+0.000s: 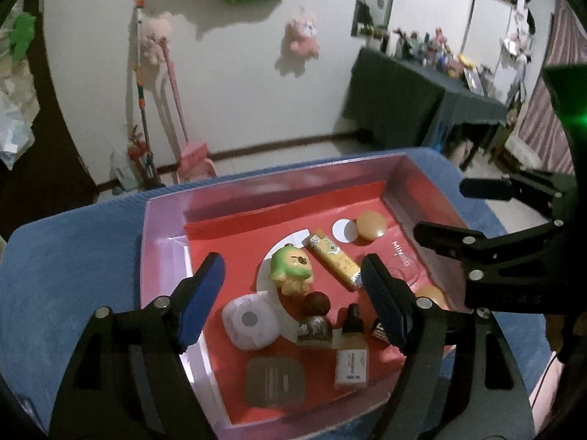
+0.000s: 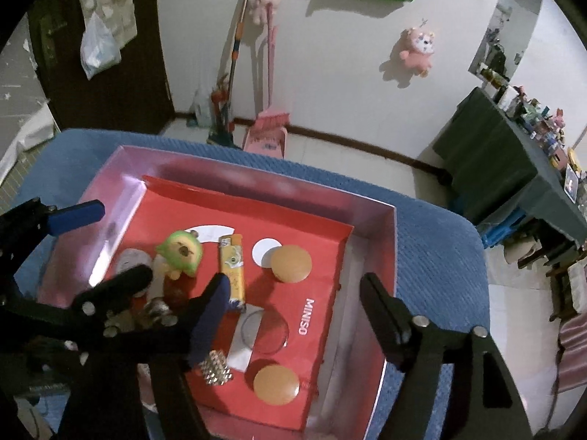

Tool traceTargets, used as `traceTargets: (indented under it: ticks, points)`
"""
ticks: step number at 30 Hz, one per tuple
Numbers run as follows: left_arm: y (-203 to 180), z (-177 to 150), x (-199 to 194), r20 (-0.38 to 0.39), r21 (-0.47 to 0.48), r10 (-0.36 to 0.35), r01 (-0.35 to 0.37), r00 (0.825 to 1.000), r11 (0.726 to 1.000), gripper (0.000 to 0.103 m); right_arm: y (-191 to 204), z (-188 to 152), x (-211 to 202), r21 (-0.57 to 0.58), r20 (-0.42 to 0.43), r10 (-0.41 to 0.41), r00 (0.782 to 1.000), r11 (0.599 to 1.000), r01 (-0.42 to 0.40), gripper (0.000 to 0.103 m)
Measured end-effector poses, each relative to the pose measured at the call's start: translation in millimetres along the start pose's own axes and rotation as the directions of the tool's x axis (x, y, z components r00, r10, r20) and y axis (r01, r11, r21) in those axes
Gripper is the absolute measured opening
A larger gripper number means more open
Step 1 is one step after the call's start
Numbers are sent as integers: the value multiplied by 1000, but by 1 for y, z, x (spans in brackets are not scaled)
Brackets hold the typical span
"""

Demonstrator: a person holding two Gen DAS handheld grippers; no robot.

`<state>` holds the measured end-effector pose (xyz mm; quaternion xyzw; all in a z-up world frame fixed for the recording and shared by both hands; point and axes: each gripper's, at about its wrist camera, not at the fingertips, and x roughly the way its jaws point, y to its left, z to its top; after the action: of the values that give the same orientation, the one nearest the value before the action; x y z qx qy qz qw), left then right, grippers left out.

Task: Organize rigid objects
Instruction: 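Withdraw both grippers up out of the box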

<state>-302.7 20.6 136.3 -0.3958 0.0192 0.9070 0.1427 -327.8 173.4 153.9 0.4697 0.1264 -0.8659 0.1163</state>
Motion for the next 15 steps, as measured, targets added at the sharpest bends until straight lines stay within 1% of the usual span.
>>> traceTargets:
  ticks: [1,3,4,7,8,12,13,15]
  points:
    - [0,-2,-4,16,-2,6,-6,1000,1000,76,0,-1,-5,6,12,5,1000,1000,-5,78]
    - [0,-8,-13,53,-8,27,-26,998,1000,81,-2,-8,-16,24,46,14,999,1000,-15,80]
    - [0,-12,-16,71,-13,38,-37,997,999,85,-4,-12,-22,36,70,15,997,999,-18,84]
    - [-3,-26,-26,119,-28,62,-59,991,998,86,-6,-28,-41,65,156,21,988,997,-32,94]
    - [-5,-31,-28,131,-29,68,-64,989,998,86,-6,-36,-48,66,198,14,980,997,-27,95]
    - [-8,-49,-35,178,-48,95,-88,979,995,86,-1,-60,-64,58,314,-30,949,998,12,100]
    - [-8,-53,-36,186,-57,102,-93,977,994,86,1,-67,-67,58,340,-36,940,998,18,103]
    - [-9,-60,-35,202,-75,109,-95,973,993,86,5,-78,-67,57,369,-50,928,998,31,103]
